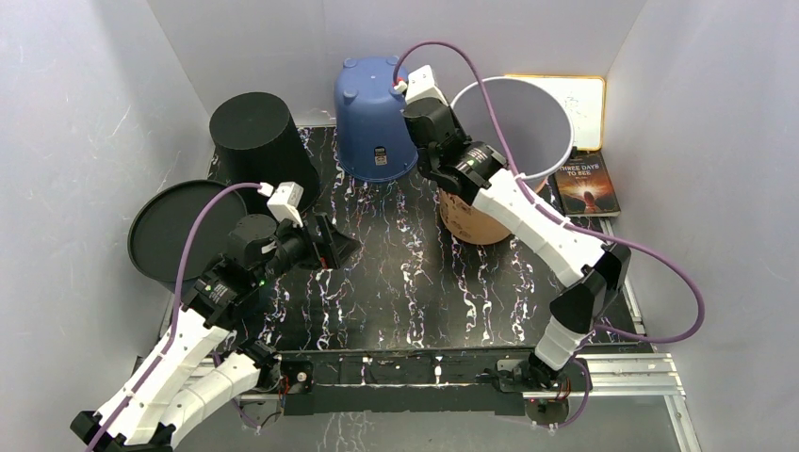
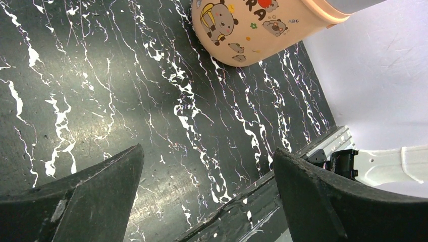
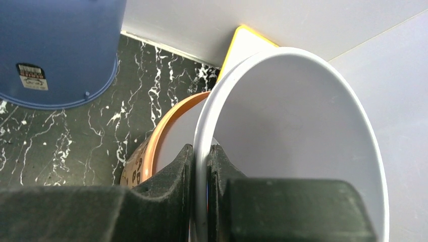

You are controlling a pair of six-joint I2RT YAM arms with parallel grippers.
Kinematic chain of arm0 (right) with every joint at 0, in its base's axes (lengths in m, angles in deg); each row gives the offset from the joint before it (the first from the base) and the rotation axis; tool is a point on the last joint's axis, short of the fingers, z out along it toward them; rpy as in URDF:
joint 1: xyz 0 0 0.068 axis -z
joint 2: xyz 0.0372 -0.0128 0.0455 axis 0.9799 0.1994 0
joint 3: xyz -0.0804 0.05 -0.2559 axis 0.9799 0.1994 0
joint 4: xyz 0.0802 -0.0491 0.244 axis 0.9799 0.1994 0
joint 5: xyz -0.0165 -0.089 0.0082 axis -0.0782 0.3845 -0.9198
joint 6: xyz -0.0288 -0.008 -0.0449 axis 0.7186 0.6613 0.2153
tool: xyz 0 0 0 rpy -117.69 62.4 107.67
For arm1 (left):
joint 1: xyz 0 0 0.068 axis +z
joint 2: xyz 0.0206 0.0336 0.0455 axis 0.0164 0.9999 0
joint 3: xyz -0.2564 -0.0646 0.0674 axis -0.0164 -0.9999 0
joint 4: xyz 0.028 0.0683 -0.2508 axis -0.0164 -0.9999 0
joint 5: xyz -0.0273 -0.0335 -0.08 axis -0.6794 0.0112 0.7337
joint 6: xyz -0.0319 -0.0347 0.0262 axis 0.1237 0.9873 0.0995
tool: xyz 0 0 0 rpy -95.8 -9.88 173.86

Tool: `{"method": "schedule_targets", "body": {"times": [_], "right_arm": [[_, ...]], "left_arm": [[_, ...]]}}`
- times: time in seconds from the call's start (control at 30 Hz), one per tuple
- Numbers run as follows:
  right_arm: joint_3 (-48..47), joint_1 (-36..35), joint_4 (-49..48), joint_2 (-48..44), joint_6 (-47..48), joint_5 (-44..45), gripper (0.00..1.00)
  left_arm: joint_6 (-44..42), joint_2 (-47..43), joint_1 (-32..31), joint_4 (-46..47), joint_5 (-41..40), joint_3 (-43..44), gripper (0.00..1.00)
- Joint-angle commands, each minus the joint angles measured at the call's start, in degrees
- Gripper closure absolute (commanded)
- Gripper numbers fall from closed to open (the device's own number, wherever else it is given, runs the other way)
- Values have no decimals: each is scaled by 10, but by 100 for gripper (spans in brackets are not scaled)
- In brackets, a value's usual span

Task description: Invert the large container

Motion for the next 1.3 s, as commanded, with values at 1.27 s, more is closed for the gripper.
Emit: {"method": "schedule_targets", "body": {"times": [1.27], "right_arm": [[35,-212,-183,-214,-41,-263,100]], "left_arm": [[-95,24,2,-78,-228,332,1]]}}
